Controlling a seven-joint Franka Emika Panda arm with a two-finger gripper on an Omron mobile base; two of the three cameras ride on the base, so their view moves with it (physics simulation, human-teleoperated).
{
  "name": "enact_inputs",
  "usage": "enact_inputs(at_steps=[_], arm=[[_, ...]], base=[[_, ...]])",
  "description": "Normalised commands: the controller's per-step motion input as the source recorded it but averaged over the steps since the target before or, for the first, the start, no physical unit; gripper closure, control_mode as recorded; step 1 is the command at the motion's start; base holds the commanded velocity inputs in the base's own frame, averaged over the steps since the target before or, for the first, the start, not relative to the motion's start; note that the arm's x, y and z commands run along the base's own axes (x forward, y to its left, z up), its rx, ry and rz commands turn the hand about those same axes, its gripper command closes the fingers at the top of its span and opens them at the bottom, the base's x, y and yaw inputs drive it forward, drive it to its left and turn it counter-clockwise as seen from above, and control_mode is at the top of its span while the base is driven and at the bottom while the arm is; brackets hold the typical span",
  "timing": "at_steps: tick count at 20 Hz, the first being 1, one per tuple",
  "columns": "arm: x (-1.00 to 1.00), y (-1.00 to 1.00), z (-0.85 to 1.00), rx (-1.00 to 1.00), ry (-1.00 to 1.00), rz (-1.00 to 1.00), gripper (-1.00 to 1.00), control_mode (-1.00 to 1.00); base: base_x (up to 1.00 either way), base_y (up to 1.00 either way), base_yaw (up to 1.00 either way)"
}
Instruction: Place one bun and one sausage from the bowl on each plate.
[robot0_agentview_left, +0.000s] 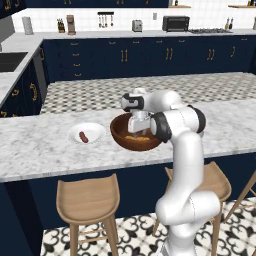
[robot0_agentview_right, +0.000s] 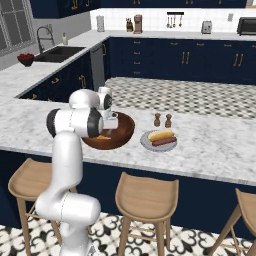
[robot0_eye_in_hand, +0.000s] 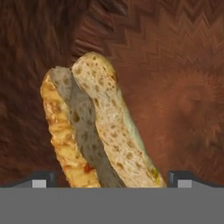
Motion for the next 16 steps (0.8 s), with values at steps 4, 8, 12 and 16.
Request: enact_inputs(at_steps=[4,8,12,16], arm=[[-0.01,0.04,0.0,0.0,0.0,0.02,-1.0,-1.0],[-0.27,0.04,0.0,0.0,0.0,0.08,-1.0,-1.0],[0.12,0.0,-0.29,0.0,0.0,0.08,-1.0,-1.0],[0.03,0.0,-0.33,0.0,0.0,0.04,1.0,-1.0]], base=[[0.0,0.0,0.0],[0.0,0.0,0.0],[0.0,0.0,0.0],[0.0,0.0,0.0]])
